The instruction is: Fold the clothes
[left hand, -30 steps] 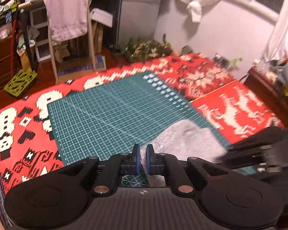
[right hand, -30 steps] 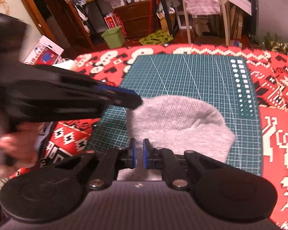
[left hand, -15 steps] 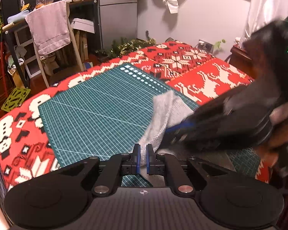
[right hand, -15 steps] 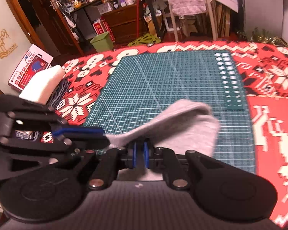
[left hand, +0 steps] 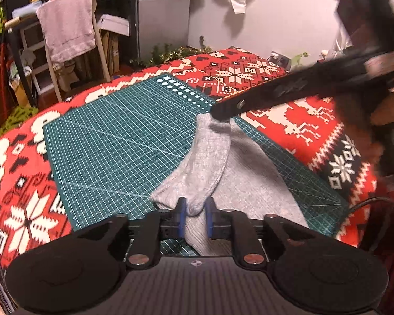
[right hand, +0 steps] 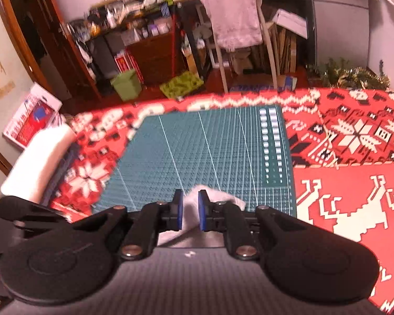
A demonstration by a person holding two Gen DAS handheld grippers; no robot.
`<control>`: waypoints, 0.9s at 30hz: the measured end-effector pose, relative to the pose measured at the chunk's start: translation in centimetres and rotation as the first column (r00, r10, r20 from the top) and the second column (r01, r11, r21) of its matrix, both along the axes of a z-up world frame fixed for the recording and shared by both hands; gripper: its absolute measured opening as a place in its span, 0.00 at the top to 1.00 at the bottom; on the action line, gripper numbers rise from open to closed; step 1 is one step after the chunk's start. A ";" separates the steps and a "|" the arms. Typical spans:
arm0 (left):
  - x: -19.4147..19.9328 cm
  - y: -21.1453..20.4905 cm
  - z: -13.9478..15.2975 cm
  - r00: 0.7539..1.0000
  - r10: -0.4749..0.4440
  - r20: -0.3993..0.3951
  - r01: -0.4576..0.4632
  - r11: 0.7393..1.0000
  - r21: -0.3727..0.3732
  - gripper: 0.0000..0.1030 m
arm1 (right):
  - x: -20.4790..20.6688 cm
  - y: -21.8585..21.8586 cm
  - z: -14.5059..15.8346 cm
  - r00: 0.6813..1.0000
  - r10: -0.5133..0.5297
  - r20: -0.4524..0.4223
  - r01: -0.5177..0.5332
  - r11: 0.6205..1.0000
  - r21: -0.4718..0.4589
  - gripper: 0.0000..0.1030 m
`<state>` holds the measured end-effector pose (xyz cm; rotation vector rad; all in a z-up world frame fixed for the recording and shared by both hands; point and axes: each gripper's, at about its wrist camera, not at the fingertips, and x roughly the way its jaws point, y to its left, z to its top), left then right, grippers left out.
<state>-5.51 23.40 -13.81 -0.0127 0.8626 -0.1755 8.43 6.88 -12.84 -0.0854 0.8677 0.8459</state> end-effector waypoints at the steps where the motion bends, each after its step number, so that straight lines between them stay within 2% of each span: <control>1: -0.3 0.1 0.1 1.000 0.001 -0.002 -0.001 1.000 -0.009 0.68 | 0.3 0.0 -0.5 1.000 -0.006 -0.002 0.006 1.000 -0.023 0.87; 5: -1.5 0.7 0.5 1.000 0.022 0.008 -0.022 0.999 -0.030 0.68 | 1.3 -1.0 -1.3 0.999 -0.035 -0.018 0.034 0.999 -0.034 0.86; 6: -1.6 1.0 0.5 0.999 0.032 0.010 -0.032 0.999 -0.042 0.68 | 1.4 -1.4 -1.1 0.999 -0.045 -0.015 0.045 0.999 -0.018 0.80; 7: -1.6 1.4 0.6 0.999 0.049 0.011 -0.048 0.997 -0.067 0.67 | 1.6 -1.8 -0.9 0.998 -0.058 -0.015 0.058 0.998 -0.001 0.70; 9: -1.2 2.3 0.6 0.996 0.093 0.009 -0.092 0.988 -0.126 0.67 | 2.2 -2.6 -0.9 0.995 -0.092 -0.039 0.094 0.995 0.034 0.64; 14: 0.7 4.4 -0.4 0.979 0.197 -0.042 -0.201 0.943 -0.264 0.67 | 3.6 -4.2 -2.3 0.971 -0.164 -0.171 0.182 0.979 0.096 0.53; 15: 1.1 4.8 -0.8 0.974 0.218 -0.061 -0.227 0.932 -0.282 0.70 | 3.8 -4.5 -2.7 0.964 -0.178 -0.197 0.202 0.974 0.106 0.51; 20: 2.1 5.9 -2.5 0.956 0.262 -0.134 -0.293 0.894 -0.338 0.72 | 4.9 -5.2 -4.8 0.919 -0.206 -0.336 0.270 0.950 0.156 0.50; 21: 2.1 6.0 -2.6 0.954 0.265 -0.138 -0.297 0.889 -0.348 0.72 | 5.0 -5.1 -5.1 0.913 -0.201 -0.355 0.273 0.948 0.166 0.52; 24: 2.0 6.1 -2.7 0.951 0.275 -0.144 -0.309 0.876 -0.369 0.72 | 4.9 -4.4 -5.4 0.918 -0.178 -0.355 0.247 0.956 0.159 0.96; 27: 1.9 6.1 -2.7 0.946 0.292 -0.143 -0.325 0.870 -0.371 0.73 | 4.6 -3.8 -4.9 0.934 -0.177 -0.309 0.241 0.953 0.182 0.96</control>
